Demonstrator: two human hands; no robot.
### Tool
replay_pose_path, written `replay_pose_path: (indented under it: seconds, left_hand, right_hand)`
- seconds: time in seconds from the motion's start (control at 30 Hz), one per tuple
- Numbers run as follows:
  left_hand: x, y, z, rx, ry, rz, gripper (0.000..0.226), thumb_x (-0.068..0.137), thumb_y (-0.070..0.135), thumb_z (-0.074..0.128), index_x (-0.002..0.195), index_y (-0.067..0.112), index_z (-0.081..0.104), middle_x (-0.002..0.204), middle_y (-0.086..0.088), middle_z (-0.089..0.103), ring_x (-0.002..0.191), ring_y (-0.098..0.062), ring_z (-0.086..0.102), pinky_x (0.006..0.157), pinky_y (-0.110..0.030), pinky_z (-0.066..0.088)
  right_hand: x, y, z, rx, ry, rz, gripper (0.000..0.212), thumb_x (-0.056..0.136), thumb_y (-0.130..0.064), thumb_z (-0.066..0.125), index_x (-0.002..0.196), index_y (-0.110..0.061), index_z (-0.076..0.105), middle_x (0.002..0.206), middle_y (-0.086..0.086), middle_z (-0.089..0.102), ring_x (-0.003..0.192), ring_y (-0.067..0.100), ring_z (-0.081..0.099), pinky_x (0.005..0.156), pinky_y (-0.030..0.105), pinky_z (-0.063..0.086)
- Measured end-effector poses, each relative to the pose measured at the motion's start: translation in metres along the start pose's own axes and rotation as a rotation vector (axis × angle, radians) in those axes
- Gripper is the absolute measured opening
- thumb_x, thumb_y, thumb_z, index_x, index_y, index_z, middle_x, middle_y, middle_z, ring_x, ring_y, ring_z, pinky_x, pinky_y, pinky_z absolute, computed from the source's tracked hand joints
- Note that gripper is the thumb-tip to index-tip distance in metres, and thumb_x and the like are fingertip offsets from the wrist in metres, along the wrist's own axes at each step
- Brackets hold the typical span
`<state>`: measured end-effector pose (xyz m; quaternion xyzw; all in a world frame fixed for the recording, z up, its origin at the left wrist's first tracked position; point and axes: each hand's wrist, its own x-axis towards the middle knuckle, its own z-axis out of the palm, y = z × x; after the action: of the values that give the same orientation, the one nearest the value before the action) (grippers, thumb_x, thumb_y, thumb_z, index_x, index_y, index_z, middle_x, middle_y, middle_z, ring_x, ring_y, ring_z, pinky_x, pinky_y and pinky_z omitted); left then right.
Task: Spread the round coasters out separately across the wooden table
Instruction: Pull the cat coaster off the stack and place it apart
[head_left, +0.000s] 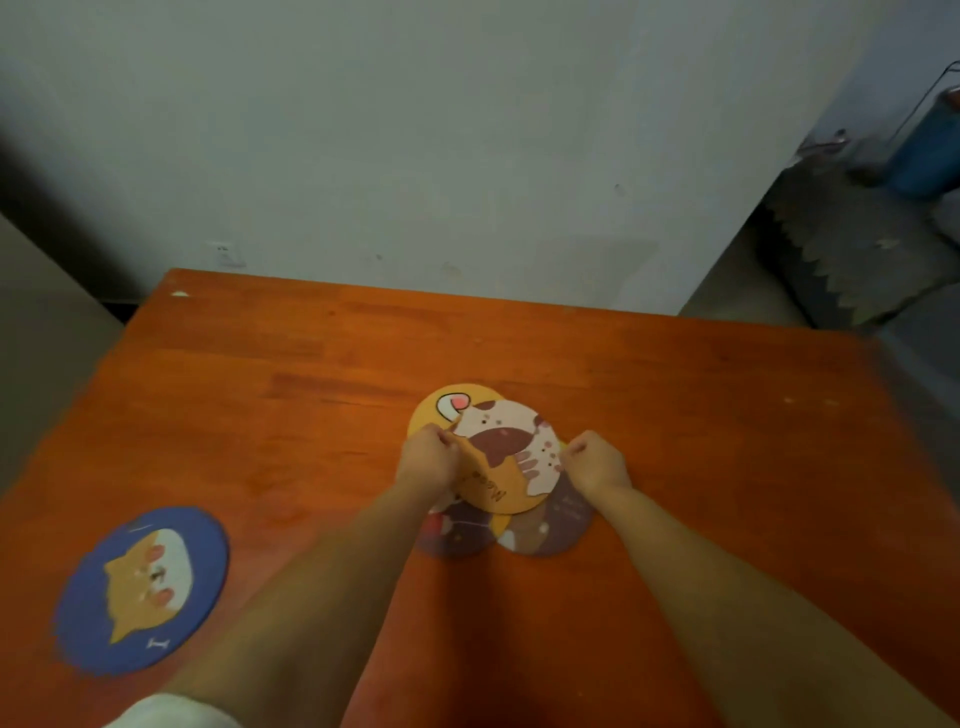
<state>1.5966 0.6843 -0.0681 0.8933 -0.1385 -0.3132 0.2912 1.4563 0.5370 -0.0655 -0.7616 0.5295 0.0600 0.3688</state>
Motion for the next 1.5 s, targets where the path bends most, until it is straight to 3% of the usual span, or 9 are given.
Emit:
replay_pose_path:
  seconds: [0.17,0.5,0.6,0.83,0.93,1.07,1.23,1.4,1.5]
  left_hand:
    - [0.011,0.013,0.015,0.038,0.066,-0.157,0.031,0.097,0.015,0.043,0.114,-0.004,0.060,0.118,-0.027,0.064,0.107,-0.041,0.061,0.072,-0.035,0.043]
    - [0.003,0.006,0.012,-0.126,0.090,-0.206,0.026,0.098,0.019,0.045,0.099,0.001,0.064,0.108,-0.028,0.065,0.097,-0.041,0.060,0.085,-0.045,0.051]
    - [-0.011,0.010,0.007,-0.239,0.088,-0.198,0.031,0.094,0.013,0.051,0.064,0.013,0.044,0.072,-0.015,0.053,0.079,-0.031,0.048,0.067,-0.042,0.048]
    - [-0.052,0.046,0.026,-0.202,-0.048,-0.031,0.045,0.096,-0.002,0.041,0.058,0.017,0.027,0.055,-0.008,0.026,0.049,-0.021,0.026,0.050,-0.033,0.032]
    - [-0.080,0.061,0.052,-0.196,-0.122,0.009,0.044,0.096,-0.002,0.042,0.058,0.017,0.029,0.058,-0.008,0.028,0.053,-0.022,0.028,0.060,-0.036,0.035]
    - [-0.116,0.073,0.100,-0.207,-0.220,0.019,0.034,0.098,0.004,0.048,0.067,0.016,0.038,0.067,-0.008,0.037,0.065,-0.027,0.040,0.066,-0.034,0.045]
    - [-0.161,0.084,0.168,-0.228,-0.275,-0.069,0.032,0.097,0.005,0.050,0.069,0.017,0.040,0.071,-0.008,0.042,0.085,-0.034,0.045,0.092,-0.047,0.054]
    - [-0.190,0.086,0.224,-0.163,-0.231,-0.067,0.037,0.096,0.009,0.051,0.063,0.017,0.036,0.069,-0.006,0.042,0.083,-0.033,0.046,0.091,-0.048,0.053]
    - [-0.197,0.082,0.243,-0.017,-0.191,-0.008,0.035,0.097,0.014,0.048,0.065,0.016,0.036,0.066,-0.004,0.039,0.072,-0.028,0.042,0.075,-0.040,0.047]
  right_hand:
    - [0.025,-0.003,0.007,0.023,-0.090,0.027,0.040,0.096,-0.029,0.052,0.126,-0.003,0.054,0.122,0.018,0.062,0.106,0.031,0.060,0.083,0.036,0.047]
    - [0.019,-0.006,0.013,0.190,-0.038,0.018,0.011,0.092,-0.023,0.058,0.091,-0.016,0.049,0.113,0.015,0.066,0.097,0.032,0.062,0.074,0.033,0.044]
    - [0.007,-0.005,0.007,0.259,-0.028,-0.014,0.009,0.093,-0.022,0.056,0.091,-0.016,0.049,0.107,0.013,0.065,0.098,0.032,0.063,0.077,0.036,0.047]
    - [-0.029,0.033,-0.031,0.343,0.122,-0.019,0.029,0.093,-0.022,0.056,0.069,-0.027,0.040,0.089,0.002,0.057,0.085,0.024,0.058,0.065,0.030,0.042]
    - [-0.043,0.075,-0.055,0.347,0.183,0.043,0.024,0.093,-0.018,0.056,0.073,-0.024,0.044,0.097,0.006,0.059,0.086,0.022,0.057,0.055,0.025,0.038]
    - [-0.057,0.144,-0.084,0.298,0.183,0.127,0.003,0.094,-0.012,0.052,0.096,-0.013,0.051,0.113,0.013,0.061,0.096,0.025,0.058,0.073,0.032,0.045]
    - [-0.076,0.222,-0.109,0.220,0.128,0.175,0.013,0.094,-0.011,0.052,0.107,-0.008,0.055,0.117,0.015,0.062,0.098,0.025,0.057,0.073,0.032,0.045]
    - [-0.084,0.281,-0.123,0.176,0.107,0.200,0.013,0.094,-0.011,0.052,0.106,-0.009,0.056,0.117,0.014,0.062,0.095,0.022,0.056,0.070,0.029,0.041]
    - [-0.086,0.300,-0.124,0.159,0.082,0.187,0.015,0.094,-0.010,0.052,0.108,-0.006,0.056,0.118,0.015,0.062,0.100,0.025,0.058,0.074,0.029,0.042]
